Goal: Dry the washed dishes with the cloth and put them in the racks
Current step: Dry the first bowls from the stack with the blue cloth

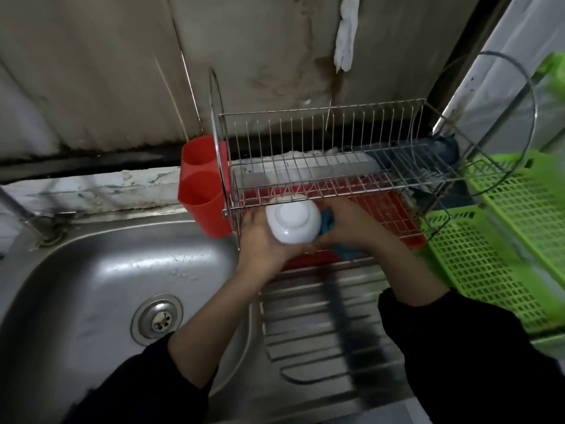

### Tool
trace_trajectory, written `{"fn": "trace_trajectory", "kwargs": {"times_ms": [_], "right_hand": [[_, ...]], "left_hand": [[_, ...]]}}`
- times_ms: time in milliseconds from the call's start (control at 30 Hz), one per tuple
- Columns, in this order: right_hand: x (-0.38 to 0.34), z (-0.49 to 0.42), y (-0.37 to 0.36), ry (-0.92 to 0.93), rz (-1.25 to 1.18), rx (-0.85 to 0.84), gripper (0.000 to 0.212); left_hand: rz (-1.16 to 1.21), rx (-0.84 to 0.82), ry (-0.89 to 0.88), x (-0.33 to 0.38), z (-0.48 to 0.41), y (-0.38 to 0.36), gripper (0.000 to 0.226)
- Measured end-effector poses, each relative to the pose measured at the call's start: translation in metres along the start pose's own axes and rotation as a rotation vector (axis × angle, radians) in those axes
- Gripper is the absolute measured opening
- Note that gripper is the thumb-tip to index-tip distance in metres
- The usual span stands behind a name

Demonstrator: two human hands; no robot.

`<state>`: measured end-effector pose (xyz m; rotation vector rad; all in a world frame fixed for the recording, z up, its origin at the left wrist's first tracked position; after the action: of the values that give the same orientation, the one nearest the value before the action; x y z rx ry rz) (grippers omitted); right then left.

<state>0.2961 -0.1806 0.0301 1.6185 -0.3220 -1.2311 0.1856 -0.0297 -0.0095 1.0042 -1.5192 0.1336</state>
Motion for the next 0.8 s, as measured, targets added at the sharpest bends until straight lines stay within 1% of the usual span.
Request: {"fn": "trace_trajectory", "kwargs": {"times_ms": [33,67,100,133,167,200,267,433,500,633,733,800], "right_hand": [[0.0,-0.007,-0.001,-0.002,-0.015,-0.018,0.058],[0.0,-0.014,-0.002,-0.01,-0.022,-0.048,0.053],[0.0,-0.019,-0.005,-0.013,-0.034,-0.084,0.054],[-0.001,-0.024,-0.006,-0.004,-0.034,-0.116,0.065],[-0.002,-0.028,-0.007,0.016,-0.033,-0.139,0.081],[-0.004,-0.032,-0.008,0.046,-0.019,-0.156,0.091],[-0.007,-0.038,-0.01,0.093,0.025,-0.177,0.096],[-0.006,-0.049,-0.022,0.127,0.162,-0.174,0.092],[-0.007,-0.05,-0.026,0.158,0.172,-0.162,0.09],[-0.01,-0.051,-0.032,0.18,0.194,-0.147,0.083],[-0.009,-0.051,-0.037,0.173,0.206,-0.135,0.076],[-0.008,-0.051,-0.038,0.171,0.219,-0.133,0.076]], "left_hand": [[-0.044,-0.001,0.029,0.0,-0.005,-0.001,0.103],[-0.08,-0.005,0.064,-0.002,-0.009,-0.004,0.101],[-0.111,-0.004,0.089,-0.003,-0.012,-0.005,0.098],[-0.133,0.001,0.118,-0.006,-0.015,-0.007,0.097],[-0.152,0.01,0.138,-0.009,-0.017,-0.01,0.099],[-0.16,0.025,0.158,-0.01,-0.018,-0.011,0.102],[-0.18,0.058,0.193,-0.009,-0.02,-0.013,0.108],[-0.295,0.091,0.22,-0.01,-0.018,-0.019,0.111],[-0.321,0.104,0.218,-0.011,-0.017,-0.021,0.112],[-0.325,0.123,0.224,-0.013,-0.017,-0.023,0.099],[-0.377,0.126,0.217,-0.015,-0.016,-0.024,0.102],[-0.384,0.123,0.21,-0.016,-0.015,-0.025,0.104]]}}
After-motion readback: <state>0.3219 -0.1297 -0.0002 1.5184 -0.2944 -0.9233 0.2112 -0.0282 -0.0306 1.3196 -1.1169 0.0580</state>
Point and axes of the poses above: each hand's wrist, its own z-axis away from the middle knuckle, its own y-axis out of the back of the hand, x = y × z, the point moved 1 cm from there along -z, towards the middle knuckle, and after that the axes turned 10 degrees about x, right-handed, at the moved point
